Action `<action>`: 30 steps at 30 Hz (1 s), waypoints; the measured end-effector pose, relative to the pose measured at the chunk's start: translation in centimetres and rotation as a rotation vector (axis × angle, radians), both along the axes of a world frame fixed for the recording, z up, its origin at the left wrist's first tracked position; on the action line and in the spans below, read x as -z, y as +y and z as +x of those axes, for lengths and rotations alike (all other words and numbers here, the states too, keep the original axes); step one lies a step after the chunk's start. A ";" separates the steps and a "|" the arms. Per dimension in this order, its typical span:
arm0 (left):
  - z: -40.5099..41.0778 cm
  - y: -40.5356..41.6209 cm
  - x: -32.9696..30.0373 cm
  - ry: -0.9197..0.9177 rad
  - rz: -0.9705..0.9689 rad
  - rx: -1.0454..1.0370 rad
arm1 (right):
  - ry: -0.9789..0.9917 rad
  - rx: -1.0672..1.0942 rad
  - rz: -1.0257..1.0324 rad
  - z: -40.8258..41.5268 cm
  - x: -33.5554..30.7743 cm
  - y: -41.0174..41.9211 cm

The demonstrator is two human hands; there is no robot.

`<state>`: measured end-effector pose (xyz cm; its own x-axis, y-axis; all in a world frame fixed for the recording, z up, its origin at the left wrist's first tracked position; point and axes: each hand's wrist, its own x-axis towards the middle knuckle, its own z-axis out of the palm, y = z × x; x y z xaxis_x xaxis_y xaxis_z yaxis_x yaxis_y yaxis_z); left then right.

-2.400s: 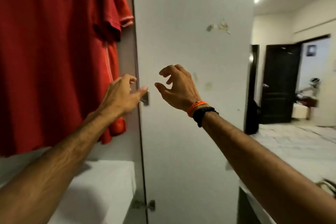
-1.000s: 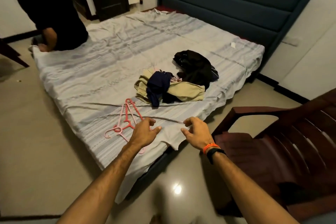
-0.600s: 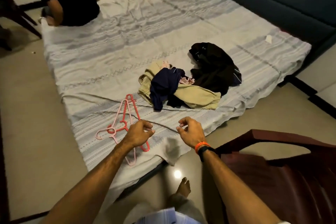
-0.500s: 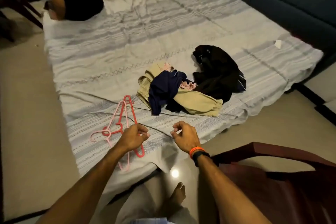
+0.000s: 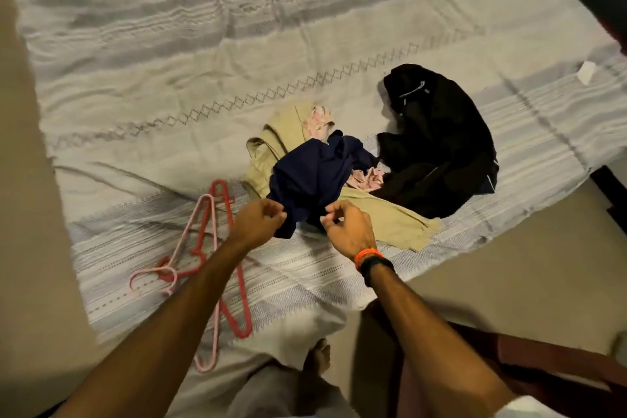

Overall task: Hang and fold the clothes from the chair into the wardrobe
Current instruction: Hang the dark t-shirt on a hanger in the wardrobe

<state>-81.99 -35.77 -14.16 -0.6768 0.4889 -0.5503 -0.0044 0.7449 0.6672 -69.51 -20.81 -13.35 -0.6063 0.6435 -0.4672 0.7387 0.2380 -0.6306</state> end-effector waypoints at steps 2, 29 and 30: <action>-2.5 2.2 0.9 -0.013 0.003 -0.020 | -0.010 0.012 -0.012 -2.8 1.0 1.5; -3.7 12.0 -4.4 -0.360 0.416 -0.284 | 0.218 0.606 -0.716 -5.5 -1.2 5.3; -2.9 12.0 -5.7 -0.391 0.445 -0.315 | 0.286 0.584 -0.770 -4.4 -2.0 5.1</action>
